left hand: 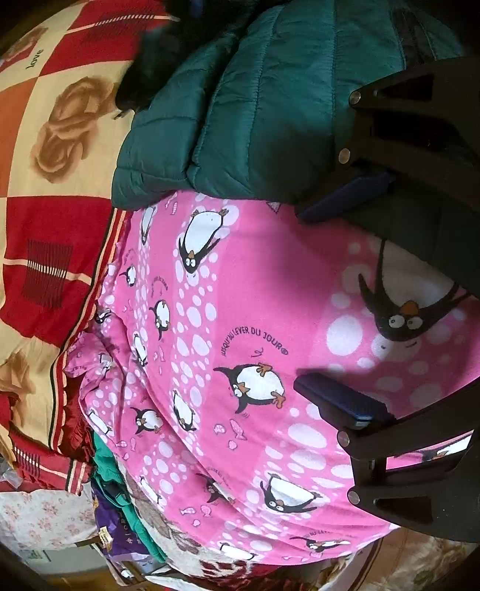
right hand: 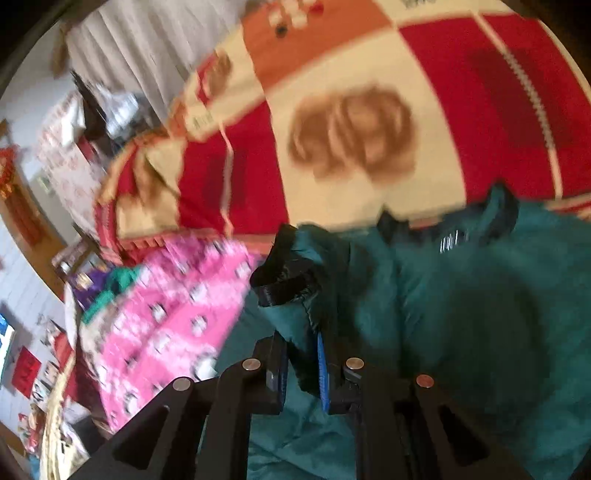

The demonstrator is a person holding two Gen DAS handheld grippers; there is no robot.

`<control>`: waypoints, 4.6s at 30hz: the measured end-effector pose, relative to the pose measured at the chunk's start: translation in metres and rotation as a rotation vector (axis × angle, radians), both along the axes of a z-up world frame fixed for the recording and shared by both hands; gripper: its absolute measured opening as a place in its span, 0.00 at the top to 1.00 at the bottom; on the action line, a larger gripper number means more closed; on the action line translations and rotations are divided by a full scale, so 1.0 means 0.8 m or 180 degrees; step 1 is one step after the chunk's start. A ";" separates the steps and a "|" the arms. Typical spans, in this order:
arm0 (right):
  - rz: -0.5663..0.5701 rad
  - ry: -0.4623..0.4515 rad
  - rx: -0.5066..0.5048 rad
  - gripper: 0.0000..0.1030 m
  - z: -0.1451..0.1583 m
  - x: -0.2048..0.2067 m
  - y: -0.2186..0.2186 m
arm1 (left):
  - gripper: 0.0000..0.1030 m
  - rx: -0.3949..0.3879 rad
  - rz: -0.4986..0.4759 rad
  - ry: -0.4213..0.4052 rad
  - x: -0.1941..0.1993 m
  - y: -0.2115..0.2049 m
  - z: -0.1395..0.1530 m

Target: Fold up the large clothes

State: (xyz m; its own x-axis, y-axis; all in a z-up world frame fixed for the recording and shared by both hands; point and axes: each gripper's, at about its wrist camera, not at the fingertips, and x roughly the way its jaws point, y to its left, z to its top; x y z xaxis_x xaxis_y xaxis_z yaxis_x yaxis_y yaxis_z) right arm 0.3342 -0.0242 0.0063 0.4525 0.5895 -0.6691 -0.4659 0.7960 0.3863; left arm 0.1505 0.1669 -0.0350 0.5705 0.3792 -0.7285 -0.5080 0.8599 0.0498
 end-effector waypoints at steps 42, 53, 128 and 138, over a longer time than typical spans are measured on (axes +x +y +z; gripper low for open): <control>-0.1015 0.0045 -0.0591 0.34 -0.044 -0.143 -0.268 | 0.90 -0.0955 -0.1604 -0.0594 0.122 -0.074 0.138; -0.0813 0.0108 -0.0534 0.10 -0.049 -0.137 -0.257 | 0.90 -0.1037 -0.1252 -0.0279 0.103 -0.020 0.075; -0.0469 -0.0242 -0.0695 0.64 0.050 -0.029 -0.245 | 0.43 -0.0503 -0.1265 -0.0253 0.130 -0.028 0.116; -0.0234 0.0198 -0.1046 0.62 -0.026 -0.137 -0.299 | 0.42 -0.0157 -0.1742 0.0533 0.040 -0.054 0.055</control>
